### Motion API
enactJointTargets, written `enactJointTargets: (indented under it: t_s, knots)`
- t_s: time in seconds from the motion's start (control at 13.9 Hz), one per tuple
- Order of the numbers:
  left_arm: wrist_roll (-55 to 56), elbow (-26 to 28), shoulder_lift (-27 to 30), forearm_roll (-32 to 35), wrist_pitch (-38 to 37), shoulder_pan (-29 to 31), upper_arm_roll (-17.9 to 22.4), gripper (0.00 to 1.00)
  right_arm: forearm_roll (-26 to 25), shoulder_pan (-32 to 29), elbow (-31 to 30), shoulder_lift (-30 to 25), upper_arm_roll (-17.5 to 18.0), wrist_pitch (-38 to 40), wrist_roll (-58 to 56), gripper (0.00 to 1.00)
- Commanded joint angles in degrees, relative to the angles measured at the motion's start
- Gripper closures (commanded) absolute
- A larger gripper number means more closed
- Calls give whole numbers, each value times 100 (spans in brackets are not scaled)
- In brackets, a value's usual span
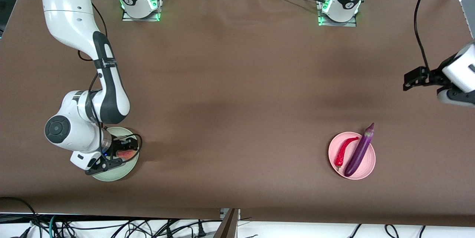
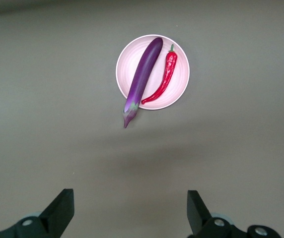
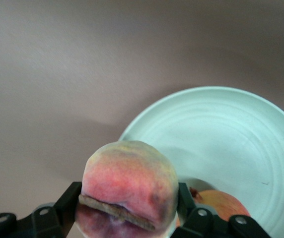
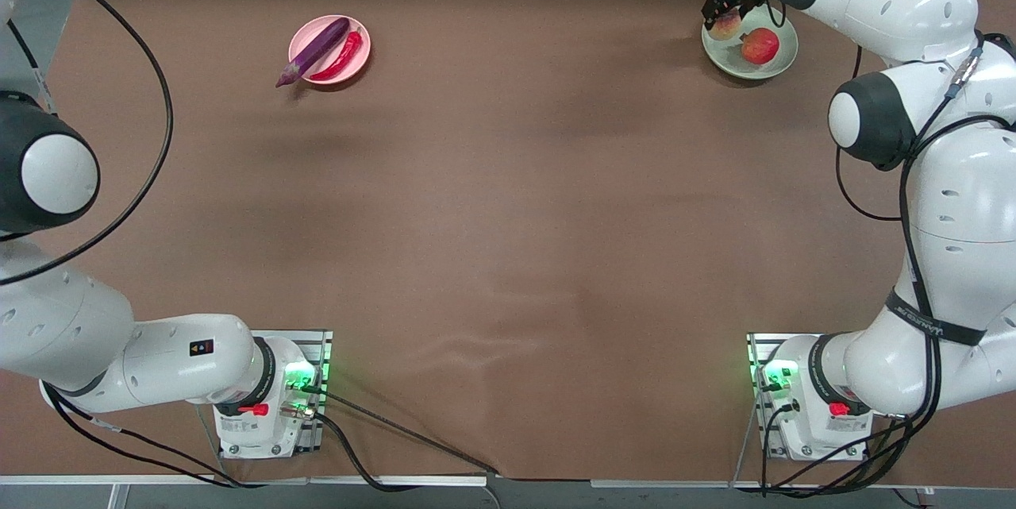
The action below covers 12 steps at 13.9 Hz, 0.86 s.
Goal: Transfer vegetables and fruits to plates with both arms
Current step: 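Carry the peach to the green plate while the left gripper withdraws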
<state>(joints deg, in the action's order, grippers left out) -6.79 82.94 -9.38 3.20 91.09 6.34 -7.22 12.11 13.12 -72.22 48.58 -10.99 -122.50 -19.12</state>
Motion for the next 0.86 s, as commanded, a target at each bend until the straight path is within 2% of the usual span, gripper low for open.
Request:
enactJointTargets:
  t_s: [0.0, 0.14, 0.22, 0.29, 0.36, 0.58, 0.79]
  knots:
    - [108, 853, 691, -397, 128, -659, 782, 0, 90, -73, -108, -7, 89, -142, -189, 75]
    - [108, 1030, 831, -408, 181, -660, 792, 0, 98, -117, -117, 72, 97, -274, -328, 75]
    - [125, 1222, 954, -408, 198, -660, 784, 0, 98, -134, -117, 107, 97, -336, -364, 69]
    - [143, 1302, 990, -416, 172, -660, 784, 0, 107, -143, -126, 116, 97, -397, -364, 41]
    - [134, 1286, 964, -408, 111, -652, 775, 0, 107, -143, -117, 117, 97, -450, -356, 0]
    - [134, 1206, 894, -399, 84, -643, 766, 0, 107, -214, -65, -119, 115, -284, -356, 0]
    - [82, 1198, 894, -399, 66, -643, 757, 0, 90, -161, 145, -638, 106, 645, -294, 0]
